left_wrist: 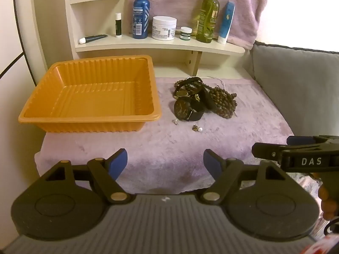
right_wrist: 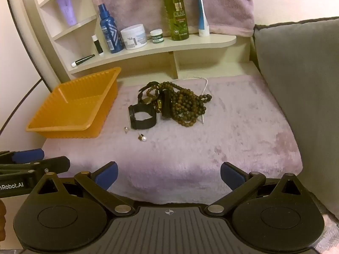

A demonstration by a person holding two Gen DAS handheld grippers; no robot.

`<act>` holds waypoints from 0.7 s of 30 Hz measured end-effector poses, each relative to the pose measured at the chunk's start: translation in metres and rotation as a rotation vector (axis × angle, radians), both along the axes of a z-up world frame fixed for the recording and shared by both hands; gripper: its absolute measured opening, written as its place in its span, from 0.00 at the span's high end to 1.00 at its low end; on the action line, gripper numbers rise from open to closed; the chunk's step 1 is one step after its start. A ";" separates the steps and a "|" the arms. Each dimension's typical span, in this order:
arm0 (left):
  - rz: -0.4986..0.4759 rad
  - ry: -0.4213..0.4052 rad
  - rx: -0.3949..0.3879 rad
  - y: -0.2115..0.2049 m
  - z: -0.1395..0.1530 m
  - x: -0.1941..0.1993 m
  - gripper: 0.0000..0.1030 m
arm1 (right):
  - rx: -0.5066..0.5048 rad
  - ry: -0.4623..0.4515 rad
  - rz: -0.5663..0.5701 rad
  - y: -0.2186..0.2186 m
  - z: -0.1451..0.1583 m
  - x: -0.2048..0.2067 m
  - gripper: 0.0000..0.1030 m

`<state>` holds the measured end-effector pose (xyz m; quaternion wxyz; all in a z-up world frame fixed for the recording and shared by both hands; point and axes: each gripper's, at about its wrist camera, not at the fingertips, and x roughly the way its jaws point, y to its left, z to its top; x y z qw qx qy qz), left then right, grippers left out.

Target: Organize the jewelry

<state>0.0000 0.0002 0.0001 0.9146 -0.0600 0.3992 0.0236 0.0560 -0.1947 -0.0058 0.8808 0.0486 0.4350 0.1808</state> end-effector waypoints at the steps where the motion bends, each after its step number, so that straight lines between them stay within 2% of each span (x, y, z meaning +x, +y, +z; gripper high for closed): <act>1: 0.000 -0.001 0.002 0.000 0.000 0.000 0.25 | 0.000 0.002 0.000 0.000 0.000 0.000 0.00; 21: 0.002 -0.005 -0.002 0.003 0.001 0.000 0.25 | 0.000 -0.009 0.001 0.001 0.005 0.001 0.00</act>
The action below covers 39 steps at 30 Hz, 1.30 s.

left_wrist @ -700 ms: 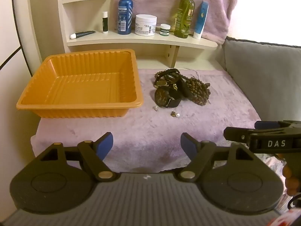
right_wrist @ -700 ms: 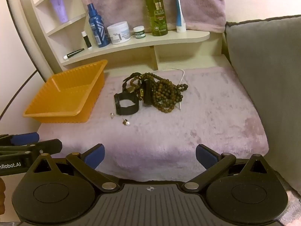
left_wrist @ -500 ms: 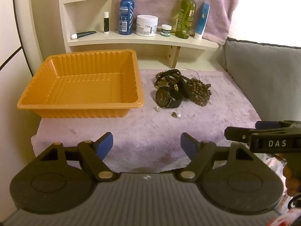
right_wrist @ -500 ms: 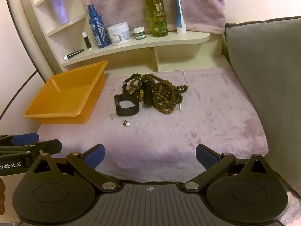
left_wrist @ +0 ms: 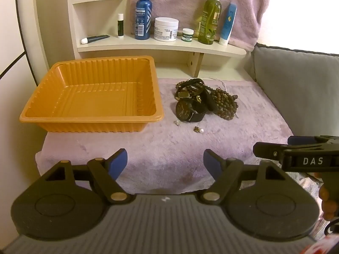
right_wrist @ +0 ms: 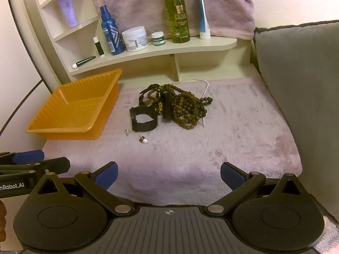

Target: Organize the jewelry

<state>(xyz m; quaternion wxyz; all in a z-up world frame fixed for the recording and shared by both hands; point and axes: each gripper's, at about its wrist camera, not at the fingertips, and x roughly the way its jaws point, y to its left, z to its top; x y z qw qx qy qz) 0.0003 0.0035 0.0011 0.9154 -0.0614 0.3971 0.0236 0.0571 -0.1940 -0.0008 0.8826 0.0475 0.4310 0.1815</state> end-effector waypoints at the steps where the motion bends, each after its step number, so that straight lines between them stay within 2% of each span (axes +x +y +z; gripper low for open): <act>1: 0.001 0.001 0.000 0.000 0.000 0.000 0.25 | 0.000 0.000 0.000 0.000 0.000 0.000 0.00; 39: 0.002 -0.001 -0.003 0.001 0.000 0.000 0.25 | 0.001 -0.001 0.000 0.002 0.003 0.000 0.00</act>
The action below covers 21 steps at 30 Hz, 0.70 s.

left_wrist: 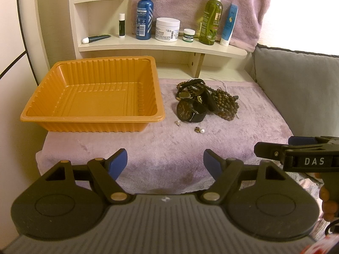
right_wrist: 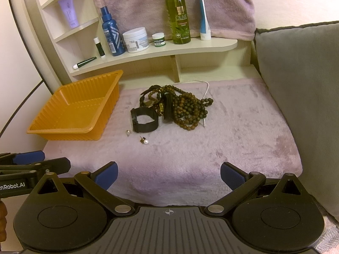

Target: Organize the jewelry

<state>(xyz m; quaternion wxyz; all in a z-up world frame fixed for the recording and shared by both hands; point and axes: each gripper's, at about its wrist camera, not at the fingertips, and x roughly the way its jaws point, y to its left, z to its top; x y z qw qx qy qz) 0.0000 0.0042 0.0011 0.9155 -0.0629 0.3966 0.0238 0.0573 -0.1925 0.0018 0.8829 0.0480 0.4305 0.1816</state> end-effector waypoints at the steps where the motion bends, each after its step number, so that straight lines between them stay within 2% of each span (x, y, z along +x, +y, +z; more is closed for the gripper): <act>1: 0.000 0.000 0.000 0.000 0.000 0.000 0.25 | 0.000 0.000 0.000 0.000 0.000 0.000 0.00; 21: 0.000 0.000 -0.001 0.001 -0.001 0.001 0.25 | 0.000 -0.001 0.000 0.001 0.001 0.000 0.00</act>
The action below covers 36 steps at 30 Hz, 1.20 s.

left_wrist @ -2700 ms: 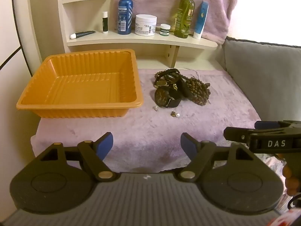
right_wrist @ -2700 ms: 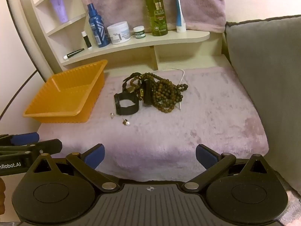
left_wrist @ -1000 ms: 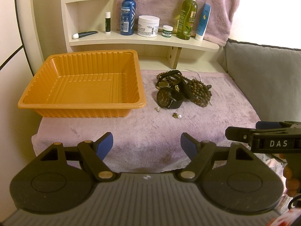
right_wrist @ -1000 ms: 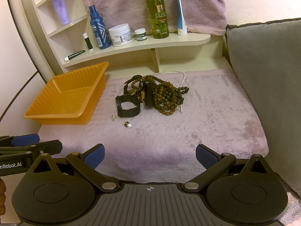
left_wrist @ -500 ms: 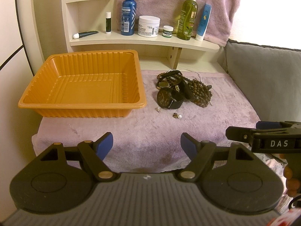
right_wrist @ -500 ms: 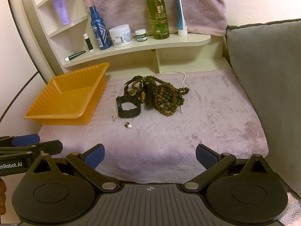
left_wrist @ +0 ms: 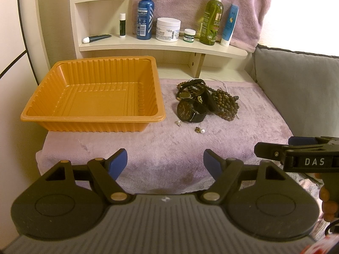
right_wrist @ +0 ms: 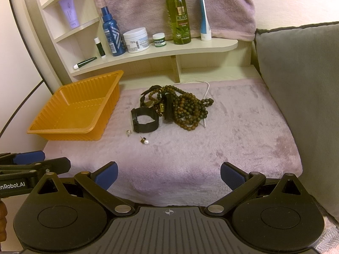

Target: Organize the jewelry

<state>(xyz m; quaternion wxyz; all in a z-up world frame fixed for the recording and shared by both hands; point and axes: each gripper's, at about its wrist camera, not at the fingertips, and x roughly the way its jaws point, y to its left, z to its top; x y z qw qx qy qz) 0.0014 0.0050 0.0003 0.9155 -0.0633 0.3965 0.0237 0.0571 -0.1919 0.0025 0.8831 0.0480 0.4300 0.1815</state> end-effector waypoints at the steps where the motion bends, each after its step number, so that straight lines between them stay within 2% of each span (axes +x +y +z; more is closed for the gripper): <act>1: 0.000 0.000 0.000 0.000 0.000 0.000 0.25 | 0.000 0.000 0.000 0.000 0.000 0.000 0.00; 21: 0.013 0.000 -0.014 0.012 -0.002 -0.001 0.25 | 0.010 -0.006 -0.001 0.002 0.003 0.003 0.00; 27: 0.072 -0.001 -0.025 0.020 -0.006 -0.003 0.25 | 0.054 -0.035 0.022 0.003 0.000 0.007 0.00; 36: 0.205 -0.028 -0.043 0.061 -0.013 -0.014 0.25 | 0.105 -0.085 0.068 0.010 -0.005 0.016 0.01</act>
